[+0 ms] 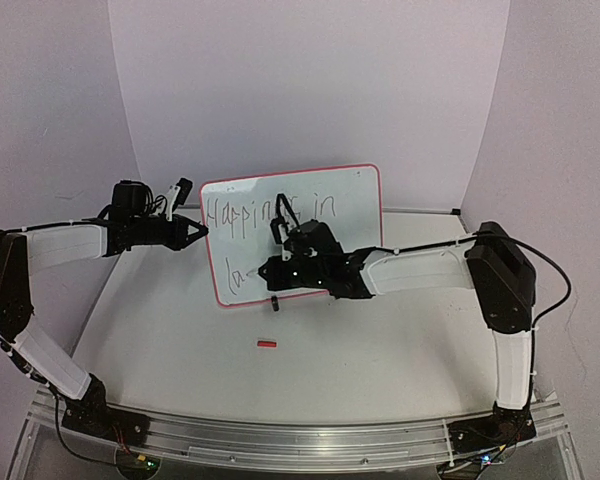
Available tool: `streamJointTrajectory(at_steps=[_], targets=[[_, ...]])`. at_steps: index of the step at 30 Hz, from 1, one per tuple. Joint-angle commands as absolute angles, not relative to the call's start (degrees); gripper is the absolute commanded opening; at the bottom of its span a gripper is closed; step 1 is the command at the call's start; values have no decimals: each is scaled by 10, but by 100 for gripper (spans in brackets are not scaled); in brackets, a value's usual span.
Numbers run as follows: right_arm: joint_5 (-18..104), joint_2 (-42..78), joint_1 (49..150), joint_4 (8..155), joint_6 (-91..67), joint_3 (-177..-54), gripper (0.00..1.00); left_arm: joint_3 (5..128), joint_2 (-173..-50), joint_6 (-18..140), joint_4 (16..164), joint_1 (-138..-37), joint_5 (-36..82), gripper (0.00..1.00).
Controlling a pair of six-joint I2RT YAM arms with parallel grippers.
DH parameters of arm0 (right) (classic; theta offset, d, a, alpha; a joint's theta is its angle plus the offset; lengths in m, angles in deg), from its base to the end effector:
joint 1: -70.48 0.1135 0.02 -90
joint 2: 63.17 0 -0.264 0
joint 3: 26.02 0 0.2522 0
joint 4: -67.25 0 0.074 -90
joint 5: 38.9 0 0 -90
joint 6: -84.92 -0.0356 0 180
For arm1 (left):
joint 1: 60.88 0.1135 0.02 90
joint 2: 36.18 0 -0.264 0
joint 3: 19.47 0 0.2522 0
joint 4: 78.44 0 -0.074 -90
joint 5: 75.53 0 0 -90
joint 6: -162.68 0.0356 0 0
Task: Write a sentence on the whiteboard
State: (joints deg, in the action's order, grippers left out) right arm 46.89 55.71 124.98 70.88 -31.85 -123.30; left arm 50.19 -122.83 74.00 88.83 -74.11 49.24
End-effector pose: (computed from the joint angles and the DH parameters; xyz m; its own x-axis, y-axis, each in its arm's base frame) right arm 0.2772 0.3932 0.2051 -0.6041 -0.0733 -0.7936 -0.6478 0.6251 0.4354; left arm 0.3219 -0.0965 0.2522 -0.4670 0.1292 -0.8747 0.6811 0.6835 -0.2626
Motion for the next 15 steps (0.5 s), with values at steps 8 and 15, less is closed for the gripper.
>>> streamJointTrajectory(at_steps=[8, 15], targets=[[483, 495, 1245, 698, -304, -1234, 0, 508, -1215, 765, 891, -741, 474, 0], [456, 529, 1242, 698, -313, -1257, 0, 509, -1215, 766, 890, -741, 473, 0]])
